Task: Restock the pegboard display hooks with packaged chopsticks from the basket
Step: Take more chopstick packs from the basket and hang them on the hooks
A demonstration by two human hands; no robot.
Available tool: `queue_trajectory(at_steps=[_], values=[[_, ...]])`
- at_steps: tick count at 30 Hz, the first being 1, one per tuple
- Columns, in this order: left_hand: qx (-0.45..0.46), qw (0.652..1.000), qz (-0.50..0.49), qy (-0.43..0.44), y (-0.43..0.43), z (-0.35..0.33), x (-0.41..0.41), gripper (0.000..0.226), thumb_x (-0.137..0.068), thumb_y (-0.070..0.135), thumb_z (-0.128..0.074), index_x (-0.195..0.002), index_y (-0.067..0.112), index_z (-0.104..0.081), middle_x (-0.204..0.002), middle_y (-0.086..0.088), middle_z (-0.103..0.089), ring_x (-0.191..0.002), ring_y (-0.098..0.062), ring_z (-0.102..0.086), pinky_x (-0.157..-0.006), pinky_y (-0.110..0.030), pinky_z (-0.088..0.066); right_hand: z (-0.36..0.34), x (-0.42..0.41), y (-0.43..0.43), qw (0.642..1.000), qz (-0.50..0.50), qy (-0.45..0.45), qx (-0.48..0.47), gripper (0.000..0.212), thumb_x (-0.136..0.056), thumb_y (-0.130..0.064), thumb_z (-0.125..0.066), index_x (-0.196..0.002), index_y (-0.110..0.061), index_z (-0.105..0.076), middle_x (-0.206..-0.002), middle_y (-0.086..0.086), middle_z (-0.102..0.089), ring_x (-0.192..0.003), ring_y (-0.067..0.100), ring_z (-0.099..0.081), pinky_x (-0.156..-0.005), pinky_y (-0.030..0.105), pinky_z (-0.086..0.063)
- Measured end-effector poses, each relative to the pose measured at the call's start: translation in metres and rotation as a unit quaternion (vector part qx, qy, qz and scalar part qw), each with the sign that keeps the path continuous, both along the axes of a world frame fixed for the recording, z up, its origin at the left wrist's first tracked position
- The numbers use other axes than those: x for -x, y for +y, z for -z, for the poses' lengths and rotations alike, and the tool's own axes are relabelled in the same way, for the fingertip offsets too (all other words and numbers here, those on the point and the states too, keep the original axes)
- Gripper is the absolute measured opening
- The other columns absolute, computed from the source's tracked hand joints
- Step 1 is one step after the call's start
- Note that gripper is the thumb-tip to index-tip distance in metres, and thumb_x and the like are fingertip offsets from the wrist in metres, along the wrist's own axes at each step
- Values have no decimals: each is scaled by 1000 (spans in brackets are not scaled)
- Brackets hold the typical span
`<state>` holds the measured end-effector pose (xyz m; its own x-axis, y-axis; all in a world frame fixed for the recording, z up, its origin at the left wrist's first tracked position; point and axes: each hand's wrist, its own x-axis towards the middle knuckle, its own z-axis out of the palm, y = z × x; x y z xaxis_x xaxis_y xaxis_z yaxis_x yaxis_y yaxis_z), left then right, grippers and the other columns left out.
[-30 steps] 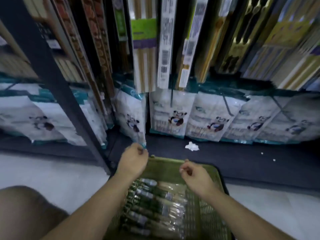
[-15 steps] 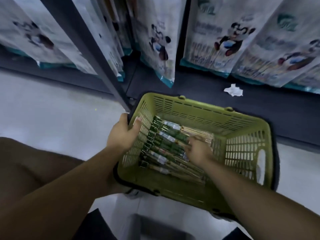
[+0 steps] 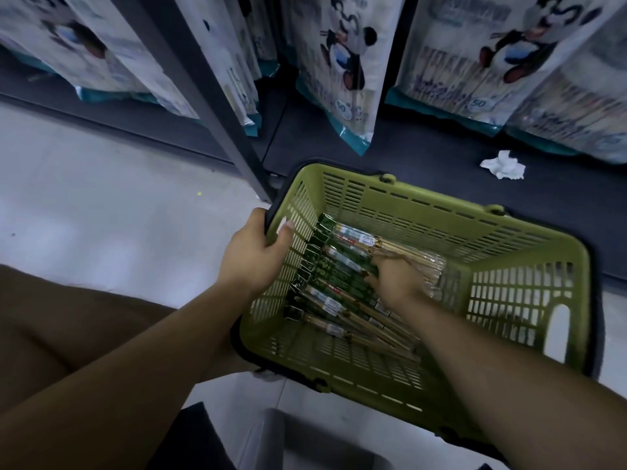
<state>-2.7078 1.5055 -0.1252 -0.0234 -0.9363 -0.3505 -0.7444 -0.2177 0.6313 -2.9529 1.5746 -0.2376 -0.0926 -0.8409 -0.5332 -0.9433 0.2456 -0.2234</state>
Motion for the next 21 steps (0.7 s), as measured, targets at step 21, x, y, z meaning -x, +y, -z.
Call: queue_trajectory(at_steps=[21], values=[[-133, 924, -83, 348, 21, -56, 39, 19, -100, 32, -65, -108, 17, -72, -108, -1, -75, -105, -18, -70, -93, -36, -58, -151, -64, -11, 865, 122, -486, 35, 28, -93, -33, -74, -86, -6, -72, -74, 24, -60, -64, 25, -53, -62, 34, -40]])
